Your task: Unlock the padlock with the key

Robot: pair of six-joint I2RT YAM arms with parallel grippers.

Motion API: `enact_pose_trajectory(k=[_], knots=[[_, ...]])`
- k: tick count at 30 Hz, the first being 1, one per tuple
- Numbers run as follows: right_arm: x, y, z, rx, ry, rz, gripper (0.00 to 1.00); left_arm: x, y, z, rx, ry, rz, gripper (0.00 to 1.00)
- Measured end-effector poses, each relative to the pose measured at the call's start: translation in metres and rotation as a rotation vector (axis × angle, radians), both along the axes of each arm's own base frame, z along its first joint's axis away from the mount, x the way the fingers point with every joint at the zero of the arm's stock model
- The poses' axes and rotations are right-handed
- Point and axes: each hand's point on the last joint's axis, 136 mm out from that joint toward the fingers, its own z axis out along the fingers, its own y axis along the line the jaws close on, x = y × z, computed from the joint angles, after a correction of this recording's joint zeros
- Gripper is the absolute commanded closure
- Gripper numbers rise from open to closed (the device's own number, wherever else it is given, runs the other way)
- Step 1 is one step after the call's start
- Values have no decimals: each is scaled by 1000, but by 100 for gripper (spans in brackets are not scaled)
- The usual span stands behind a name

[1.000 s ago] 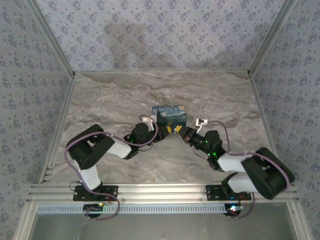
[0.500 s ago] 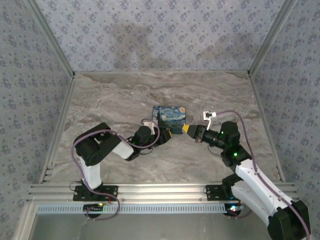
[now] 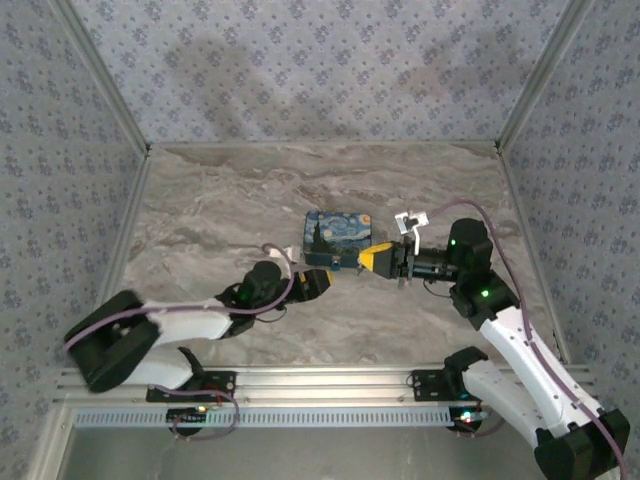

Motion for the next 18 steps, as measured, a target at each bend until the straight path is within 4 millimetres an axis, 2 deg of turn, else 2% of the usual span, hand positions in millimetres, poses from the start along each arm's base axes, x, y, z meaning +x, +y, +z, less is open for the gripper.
enact_pose_trajectory(k=[3,7,10,13,18], knots=[[-1,4,2,-18,-4,27,100,-7,19,56,-25,-120,16,24],[-5,11,2,-41,-5,68,100,-14,52,142,-96,-304,55,34],[-5,16,2,-54,-9,91,100,-12,72,182,-115,-374,67,36],[-5,21,1,-70,-4,114,100,-14,68,198,-119,-381,7,46],[-11,32,3,-92,-12,173,100,-19,32,187,-103,-300,-185,57]])
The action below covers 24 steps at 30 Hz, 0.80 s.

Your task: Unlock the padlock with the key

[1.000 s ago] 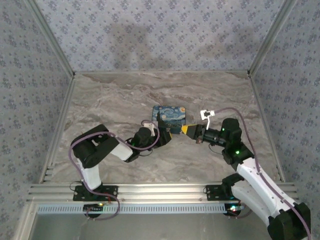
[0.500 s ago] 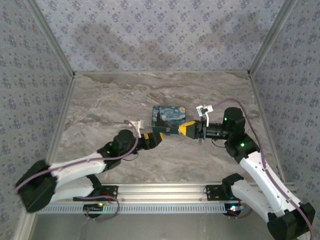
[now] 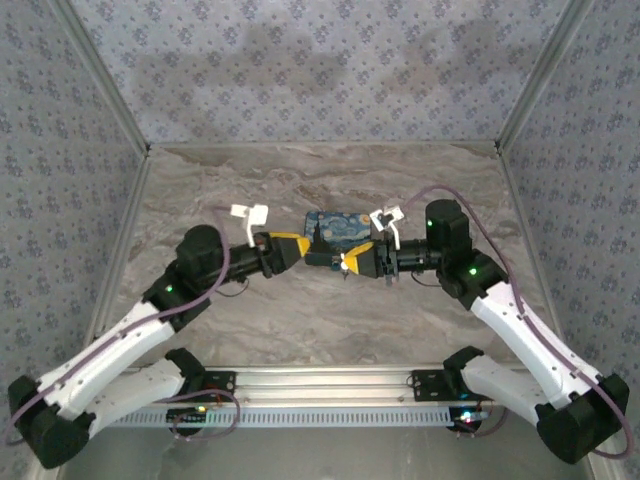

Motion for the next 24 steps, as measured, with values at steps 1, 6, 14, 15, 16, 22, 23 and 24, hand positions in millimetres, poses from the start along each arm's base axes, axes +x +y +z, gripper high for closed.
enact_pose_trajectory(k=[1,6,14,15,16,22,23,24], knots=[[-1,2,1,-3,-2,9,100,-1,-6,-5,9,21,-29,58],[-6,6,3,-9,-12,45,100,-11,-29,-11,23,68,-165,55],[-8,8,0,-15,-10,61,100,-28,-41,10,-24,29,-267,51],[-8,9,0,-16,-8,61,100,-29,-43,11,-24,30,-276,53],[-8,9,0,-16,-8,61,100,-31,-45,12,-25,29,-284,54],[-8,9,0,-16,-8,63,100,-36,-57,11,-15,30,-328,65],[-8,9,0,-15,-9,63,100,-36,-58,9,-12,35,-332,67],[-8,9,0,-15,-9,63,100,-36,-59,7,-7,39,-334,69]])
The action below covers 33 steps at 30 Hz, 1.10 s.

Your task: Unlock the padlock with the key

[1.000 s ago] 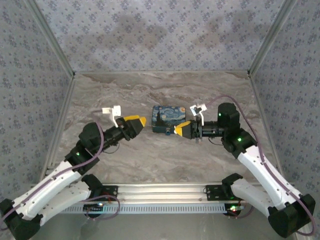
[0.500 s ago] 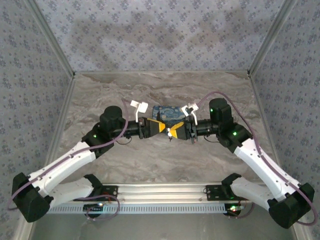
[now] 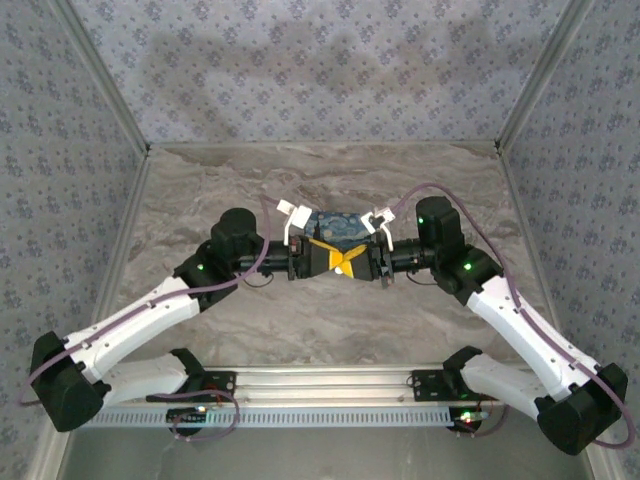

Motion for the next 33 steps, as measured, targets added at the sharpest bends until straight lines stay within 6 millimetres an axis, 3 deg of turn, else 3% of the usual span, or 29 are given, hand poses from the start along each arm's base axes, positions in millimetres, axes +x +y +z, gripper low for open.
enact_pose_trajectory(k=[8,13,14,16,19,21,25,33], knots=[[0,-1,1,5,7,-3,100,1,-2,-2,9,-4,0,100],[4,-3,3,18,22,-15,100,4,-2,0,7,-14,15,100],[5,-3,3,19,26,-17,98,5,-2,0,7,-14,21,100],[7,-4,3,23,28,-25,81,6,-2,0,8,-16,30,100],[16,-10,3,27,25,-83,65,12,-1,-3,22,-16,65,100],[29,-20,4,31,7,-174,50,19,1,-5,33,-18,109,100],[52,-42,2,56,-12,-386,33,39,7,-7,41,-21,211,100],[96,-57,-17,209,112,-646,38,81,3,-12,11,12,378,100]])
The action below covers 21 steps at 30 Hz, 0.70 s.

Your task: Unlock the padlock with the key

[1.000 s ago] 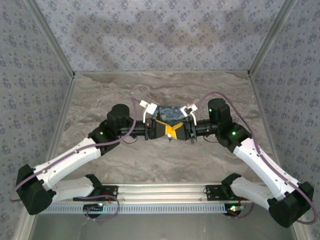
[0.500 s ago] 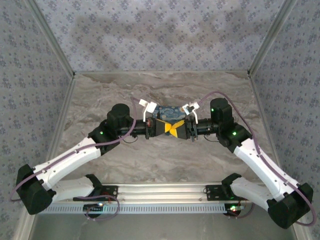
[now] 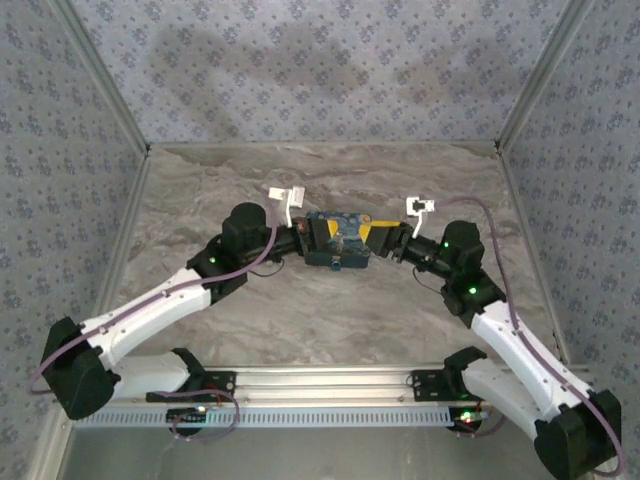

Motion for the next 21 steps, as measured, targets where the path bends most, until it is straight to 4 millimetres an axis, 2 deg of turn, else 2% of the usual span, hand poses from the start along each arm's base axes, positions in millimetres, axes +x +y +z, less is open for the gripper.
enact_pose_trajectory(k=[4,12,17,21], knots=[[14,5,-10,103,55,-33,43,13,-8,2,-53,13,35,100],[10,13,25,248,-24,-13,44,18,-24,4,-113,31,34,100],[8,13,31,270,-35,-10,43,19,-25,12,-153,27,40,100],[8,13,31,273,-34,-8,48,20,-25,20,-183,13,44,100]])
